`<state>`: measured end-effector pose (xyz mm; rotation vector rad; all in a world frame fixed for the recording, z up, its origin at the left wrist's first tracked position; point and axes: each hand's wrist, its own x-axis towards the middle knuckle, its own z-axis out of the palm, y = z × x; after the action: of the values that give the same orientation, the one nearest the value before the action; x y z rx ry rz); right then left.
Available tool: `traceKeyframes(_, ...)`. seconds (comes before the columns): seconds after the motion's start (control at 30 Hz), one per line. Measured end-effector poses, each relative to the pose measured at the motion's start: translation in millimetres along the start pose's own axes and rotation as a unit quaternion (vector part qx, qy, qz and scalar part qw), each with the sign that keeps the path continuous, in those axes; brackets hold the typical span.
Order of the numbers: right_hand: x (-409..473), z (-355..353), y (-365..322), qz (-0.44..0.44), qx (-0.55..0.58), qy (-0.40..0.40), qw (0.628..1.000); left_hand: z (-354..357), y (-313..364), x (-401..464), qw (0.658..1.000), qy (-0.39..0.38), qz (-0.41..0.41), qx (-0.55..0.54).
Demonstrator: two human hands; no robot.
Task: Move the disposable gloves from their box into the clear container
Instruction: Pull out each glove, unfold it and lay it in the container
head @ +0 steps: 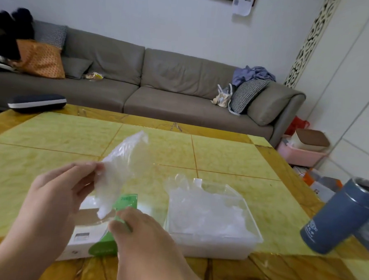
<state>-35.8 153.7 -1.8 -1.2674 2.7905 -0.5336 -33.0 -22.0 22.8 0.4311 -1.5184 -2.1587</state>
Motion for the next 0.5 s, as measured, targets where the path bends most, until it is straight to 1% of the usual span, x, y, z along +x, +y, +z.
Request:
traceKeyframes(0.07,-5,-11,-1,0.01,0.035,0.052,0.998,1,1,-2,0.999,-0.017,0.0,-0.047)
traceKeyframes(0.13,-9,-25,0,0.017,0.092,0.111,0.989,2,1,-4,0.996,-0.039,-0.018,-0.074)
traceKeyframes(0.2,-10,-32,9,0.047,0.169,0.205,0.963,2,2,-2,0.992,-0.067,-0.059,-0.09)
traceKeyframes(0.23,-9,-35,14,0.069,0.213,0.247,0.943,3,1,-3,0.989,-0.086,-0.076,-0.092)
traceKeyframes(0.27,-8,-38,17,0.087,0.264,0.272,0.921,5,0,-3,0.986,-0.104,-0.092,-0.089)
traceKeyframes(0.33,-6,-43,19,0.111,0.352,0.282,0.886,12,-3,-8,0.978,-0.154,-0.122,-0.075)
traceKeyframes(0.4,-4,-45,19,0.134,0.39,0.265,0.872,20,-7,-16,0.956,-0.246,-0.152,-0.054)
traceKeyframes(0.47,-3,-47,18,0.165,0.405,0.257,0.862,24,-9,-25,0.928,-0.329,-0.172,0.006)
traceKeyframes(0.5,-3,-49,18,0.184,0.407,0.262,0.856,25,-8,-32,0.918,-0.36,-0.155,0.06)
